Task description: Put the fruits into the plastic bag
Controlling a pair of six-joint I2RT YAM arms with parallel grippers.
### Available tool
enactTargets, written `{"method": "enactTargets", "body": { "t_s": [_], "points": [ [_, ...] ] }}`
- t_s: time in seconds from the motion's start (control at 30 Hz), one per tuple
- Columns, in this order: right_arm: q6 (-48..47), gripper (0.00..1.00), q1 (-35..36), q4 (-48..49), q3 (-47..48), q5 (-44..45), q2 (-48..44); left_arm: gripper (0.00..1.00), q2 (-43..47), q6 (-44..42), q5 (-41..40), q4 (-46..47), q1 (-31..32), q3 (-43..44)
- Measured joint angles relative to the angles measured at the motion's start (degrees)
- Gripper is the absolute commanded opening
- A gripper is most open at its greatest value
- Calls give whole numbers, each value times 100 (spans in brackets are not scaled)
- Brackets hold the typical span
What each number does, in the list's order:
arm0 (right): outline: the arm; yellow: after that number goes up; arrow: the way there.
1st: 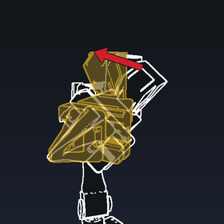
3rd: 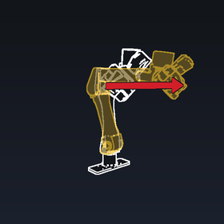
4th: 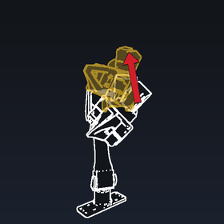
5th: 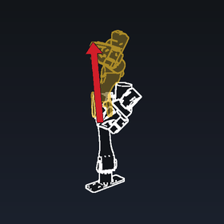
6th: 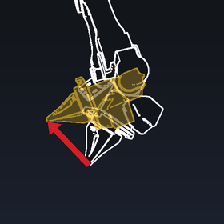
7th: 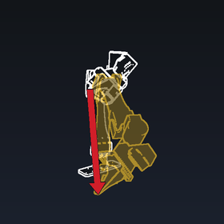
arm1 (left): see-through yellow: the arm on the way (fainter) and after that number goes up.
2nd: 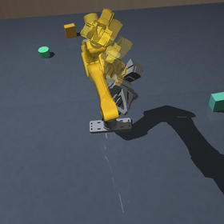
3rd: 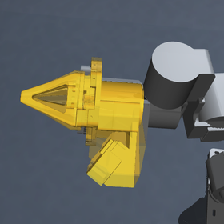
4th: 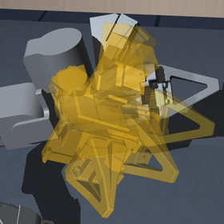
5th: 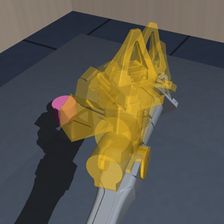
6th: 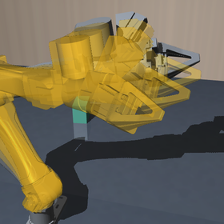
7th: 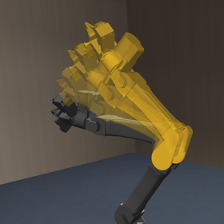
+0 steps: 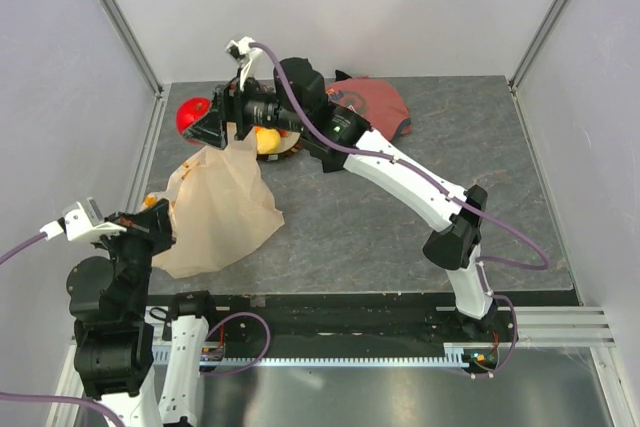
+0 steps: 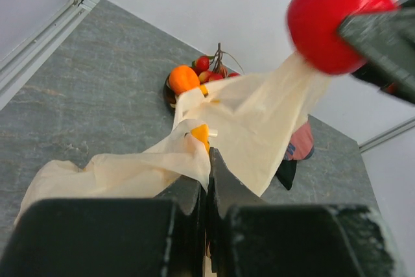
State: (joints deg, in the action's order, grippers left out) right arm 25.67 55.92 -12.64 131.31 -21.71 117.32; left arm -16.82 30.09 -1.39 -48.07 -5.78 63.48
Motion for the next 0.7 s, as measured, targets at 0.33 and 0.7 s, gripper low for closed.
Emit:
{"method": "enactTargets", "body": {
  "t_s": [0.33,0.7],
  "points": [
    [-127,49,-9,160,942,232,214,2,179,7,-4,-468,0,-2],
    [-433,48,-9,79,981,378,914,1,343,7,-7,-629,0,-114]
  ]
}}
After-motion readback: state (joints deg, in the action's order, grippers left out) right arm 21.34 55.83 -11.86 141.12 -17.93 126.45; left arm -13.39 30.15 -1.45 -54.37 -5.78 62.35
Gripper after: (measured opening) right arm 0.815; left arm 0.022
